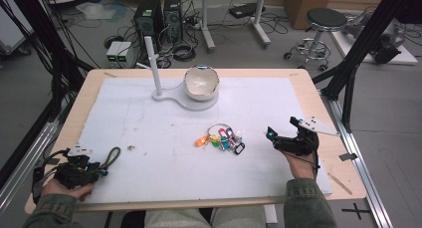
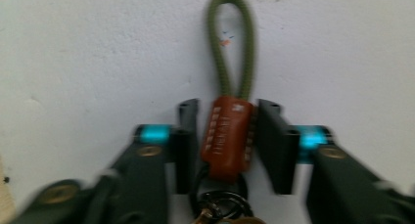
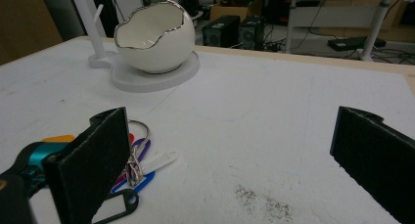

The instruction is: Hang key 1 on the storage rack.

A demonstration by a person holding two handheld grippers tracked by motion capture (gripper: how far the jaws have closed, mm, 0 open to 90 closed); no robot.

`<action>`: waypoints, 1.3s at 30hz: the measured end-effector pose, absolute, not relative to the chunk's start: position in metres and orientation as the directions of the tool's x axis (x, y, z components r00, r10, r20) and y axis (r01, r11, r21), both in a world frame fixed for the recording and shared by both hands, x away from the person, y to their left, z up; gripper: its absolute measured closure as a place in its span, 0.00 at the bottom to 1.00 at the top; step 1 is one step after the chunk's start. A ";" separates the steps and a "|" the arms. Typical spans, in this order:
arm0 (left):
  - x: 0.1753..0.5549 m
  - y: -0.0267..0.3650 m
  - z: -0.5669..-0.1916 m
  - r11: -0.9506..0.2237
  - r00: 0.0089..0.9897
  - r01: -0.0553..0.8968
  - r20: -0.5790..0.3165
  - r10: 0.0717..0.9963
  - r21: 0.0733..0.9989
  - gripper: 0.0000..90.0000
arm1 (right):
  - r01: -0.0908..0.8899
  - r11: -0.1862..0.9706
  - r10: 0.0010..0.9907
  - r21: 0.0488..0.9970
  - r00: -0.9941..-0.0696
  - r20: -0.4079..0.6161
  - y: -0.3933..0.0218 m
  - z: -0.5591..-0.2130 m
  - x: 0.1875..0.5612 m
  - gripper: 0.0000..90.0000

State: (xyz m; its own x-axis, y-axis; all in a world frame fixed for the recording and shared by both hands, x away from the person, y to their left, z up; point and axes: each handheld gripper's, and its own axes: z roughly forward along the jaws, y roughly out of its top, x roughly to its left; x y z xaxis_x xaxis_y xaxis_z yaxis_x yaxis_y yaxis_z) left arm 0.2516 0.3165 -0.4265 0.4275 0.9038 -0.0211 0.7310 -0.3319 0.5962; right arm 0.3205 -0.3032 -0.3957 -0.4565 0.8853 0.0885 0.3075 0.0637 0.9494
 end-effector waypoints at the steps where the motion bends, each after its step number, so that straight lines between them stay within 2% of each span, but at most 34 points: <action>1: 0.251 0.316 -0.426 -0.331 0.428 0.728 -0.021 0.903 0.600 0.75 | 0.307 0.064 0.885 0.950 -0.457 0.088 -0.303 -0.396 0.320 0.01; 6: 0.249 0.316 -0.426 -0.355 0.448 0.712 -0.003 0.894 0.606 0.77 | 0.310 0.062 0.885 0.949 -0.457 0.091 -0.302 -0.395 0.320 0.01; 14: 0.249 0.319 -0.423 -0.341 0.468 0.701 -0.043 0.883 0.626 0.78 | 0.310 0.062 0.885 0.949 -0.457 0.091 -0.302 -0.395 0.320 0.01; 21: 0.251 0.319 -0.412 -0.307 0.442 0.667 -0.029 0.896 0.679 0.79 | 0.309 0.068 0.887 0.949 -0.454 0.085 -0.302 -0.395 0.320 0.01; 33: 0.260 0.321 -0.401 -0.212 0.431 0.656 -0.129 0.893 0.724 0.79 | 0.311 0.071 0.886 0.948 -0.456 0.083 -0.300 -0.396 0.319 0.01; 39: 0.270 0.323 -0.397 -0.153 0.379 0.671 -0.158 0.912 0.725 0.79 | 0.313 0.073 0.888 0.947 -0.452 0.081 -0.301 -0.396 0.319 0.01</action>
State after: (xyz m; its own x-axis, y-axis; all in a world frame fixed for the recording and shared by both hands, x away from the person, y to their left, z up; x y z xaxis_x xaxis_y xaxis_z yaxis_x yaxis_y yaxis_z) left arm 0.2704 0.3230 -0.3973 0.3785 0.9120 -0.1583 0.6711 -0.1526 0.7255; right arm 0.3185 -0.3006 -0.3956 -0.4522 0.8882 0.0810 0.3130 0.0730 0.9469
